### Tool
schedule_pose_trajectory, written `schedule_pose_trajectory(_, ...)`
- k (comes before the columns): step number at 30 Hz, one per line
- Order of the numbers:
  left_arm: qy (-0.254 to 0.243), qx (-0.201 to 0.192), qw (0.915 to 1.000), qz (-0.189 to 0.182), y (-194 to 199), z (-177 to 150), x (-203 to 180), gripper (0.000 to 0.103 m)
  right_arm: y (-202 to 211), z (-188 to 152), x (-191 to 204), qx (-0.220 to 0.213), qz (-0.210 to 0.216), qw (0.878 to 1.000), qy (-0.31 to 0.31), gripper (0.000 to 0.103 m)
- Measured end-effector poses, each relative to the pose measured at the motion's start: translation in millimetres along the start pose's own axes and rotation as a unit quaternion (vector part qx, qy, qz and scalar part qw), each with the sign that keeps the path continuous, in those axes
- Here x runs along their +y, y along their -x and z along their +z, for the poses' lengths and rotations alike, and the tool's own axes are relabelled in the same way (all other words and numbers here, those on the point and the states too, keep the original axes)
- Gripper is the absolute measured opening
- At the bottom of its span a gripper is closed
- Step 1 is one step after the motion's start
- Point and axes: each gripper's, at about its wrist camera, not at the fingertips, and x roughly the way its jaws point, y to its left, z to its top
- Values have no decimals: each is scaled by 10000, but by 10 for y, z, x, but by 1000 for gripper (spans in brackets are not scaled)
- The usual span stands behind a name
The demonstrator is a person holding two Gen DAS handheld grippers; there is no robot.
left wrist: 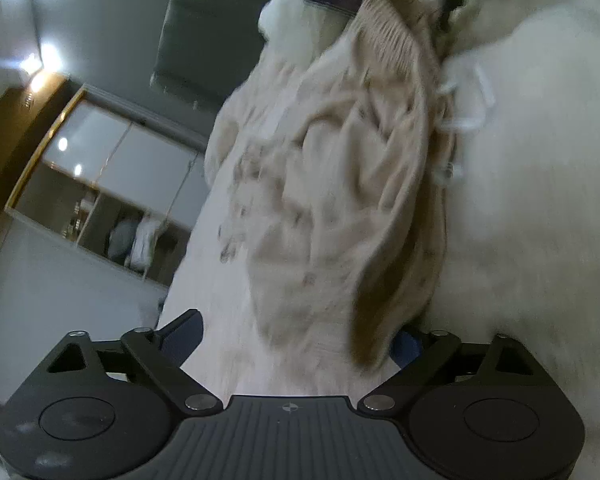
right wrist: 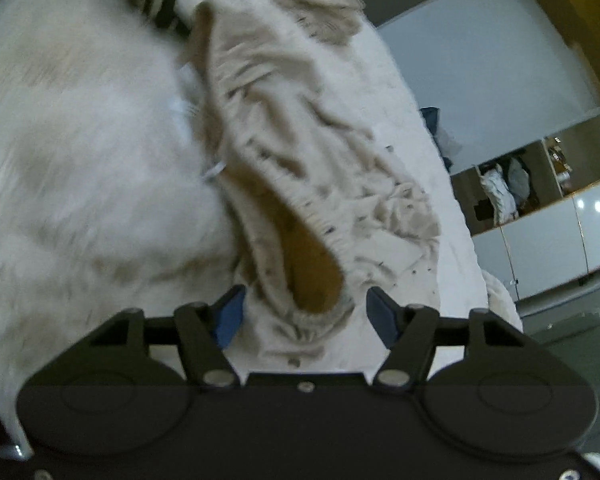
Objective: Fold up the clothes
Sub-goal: 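Raise the pants by the waistband with both tools and shake them out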
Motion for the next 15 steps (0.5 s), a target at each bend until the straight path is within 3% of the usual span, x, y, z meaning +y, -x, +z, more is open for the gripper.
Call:
schedule_pose_trajectory(2,-149,-157,9997,-76,-12,57,3,29,6,17,-106,-66,113,9995,-284,28)
schedule_pose_trajectory(3,-136,-136,9997,-116,-21,92,25,18,27,17,-143,-59,177,9992,-345,22)
schedule_pose_trajectory(4,-10,-106,9998,-161,-22,141,80,10,50,19,-182,-60,228,9989,-414,14)
schedule_pose_trajectory(5,158,-92,9997,-176,-10,174,139,10,82,28,-221,-91,221,9985,-500,14)
schedule_pose_trajectory(8,1366,-143,9905,90,110,274,479,8,254,84,-462,-286,297,9930,-1109,12)
schedule_pose_trajectory(11,2636,-284,9630,490,312,368,969,8,503,170,-798,-631,98,9823,-1760,11)
schedule_pose_trajectory(13,3475,-507,9322,878,515,479,1414,8,692,266,-1129,-917,-127,9685,-2311,11)
schedule_pose_trajectory(15,3944,-722,9093,1118,657,601,1736,8,904,355,-1448,-1225,-357,9522,-2777,11)
